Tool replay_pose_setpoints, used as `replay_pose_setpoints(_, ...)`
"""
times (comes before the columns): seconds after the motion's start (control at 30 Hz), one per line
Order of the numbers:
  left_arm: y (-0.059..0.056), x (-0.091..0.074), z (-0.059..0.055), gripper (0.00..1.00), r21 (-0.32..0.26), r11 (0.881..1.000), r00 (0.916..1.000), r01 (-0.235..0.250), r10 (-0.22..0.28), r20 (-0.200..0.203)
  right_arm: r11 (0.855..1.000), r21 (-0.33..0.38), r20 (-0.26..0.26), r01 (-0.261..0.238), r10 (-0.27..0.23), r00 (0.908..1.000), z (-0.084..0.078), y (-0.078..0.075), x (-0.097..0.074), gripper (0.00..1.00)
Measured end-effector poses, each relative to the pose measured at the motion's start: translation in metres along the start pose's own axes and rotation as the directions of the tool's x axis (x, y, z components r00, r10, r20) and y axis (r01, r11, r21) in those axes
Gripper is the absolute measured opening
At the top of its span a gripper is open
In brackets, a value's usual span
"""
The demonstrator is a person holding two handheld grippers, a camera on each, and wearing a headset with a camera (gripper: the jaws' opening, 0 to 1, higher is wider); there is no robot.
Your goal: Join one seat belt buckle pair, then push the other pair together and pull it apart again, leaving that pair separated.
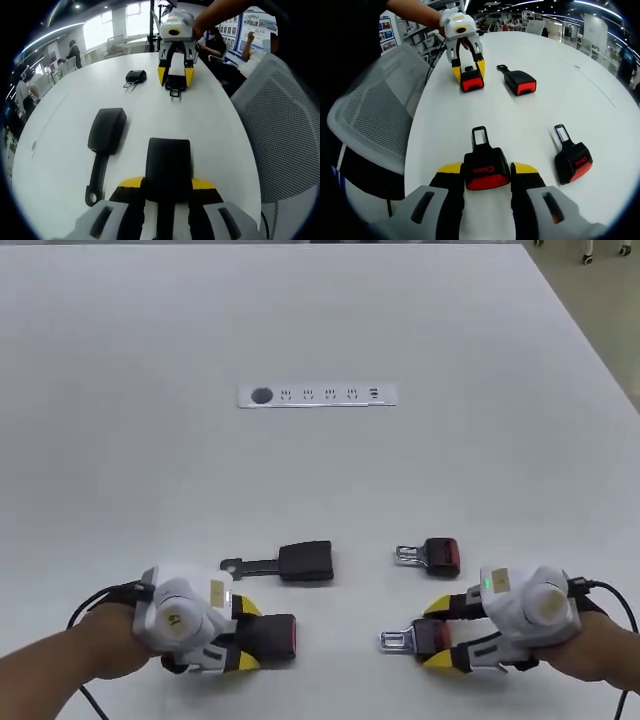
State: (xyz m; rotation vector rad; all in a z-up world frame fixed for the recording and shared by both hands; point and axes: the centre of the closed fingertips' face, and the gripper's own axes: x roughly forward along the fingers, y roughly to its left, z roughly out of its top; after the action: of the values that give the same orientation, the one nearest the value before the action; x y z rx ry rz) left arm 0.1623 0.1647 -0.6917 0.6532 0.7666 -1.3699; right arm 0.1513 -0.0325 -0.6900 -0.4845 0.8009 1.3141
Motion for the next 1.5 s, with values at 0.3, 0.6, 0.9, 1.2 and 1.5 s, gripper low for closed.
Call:
replay_pose_setpoints(0.3, -0.001, 0.000, 0.000, 0.34, -0.004, 1.000, 1.0000, -0.001, 0.001, -0.003, 1.000, -0.004, 0.017, -0.002, 0.002, 0.9998, 0.016, 0.005, 0.010, 0.34)
replay_pose_setpoints(0.6, -0.001, 0.000, 0.001, 0.34, 0.003, 1.000, 0.9999, 0.006, -0.006, -0.014, 1.000, -0.006, 0.038, -0.004, 0.005, 0.9993, 0.035, 0.007, 0.025, 0.34)
replay_pose_setpoints(0.9, -0.001, 0.000, 0.001, 0.34, 0.011, 1.000, 0.9996, 0.012, -0.012, -0.025, 1.000, -0.016, 0.059, -0.016, 0.017, 0.9981, 0.050, 0.008, 0.039, 0.34)
replay_pose_setpoints(1.2, -0.003, 0.000, 0.001, 0.34, 0.015, 1.000, 0.9993, 0.014, -0.013, -0.036, 0.999, -0.031, 0.080, -0.037, 0.039, 0.9961, 0.065, 0.012, 0.059, 0.34)
replay_pose_setpoints(1.5, -0.002, 0.001, -0.001, 0.34, 0.016, 1.000, 0.9988, 0.014, -0.013, -0.047, 0.999, -0.034, 0.093, -0.041, 0.044, 0.9947, 0.079, 0.013, 0.071, 0.34)
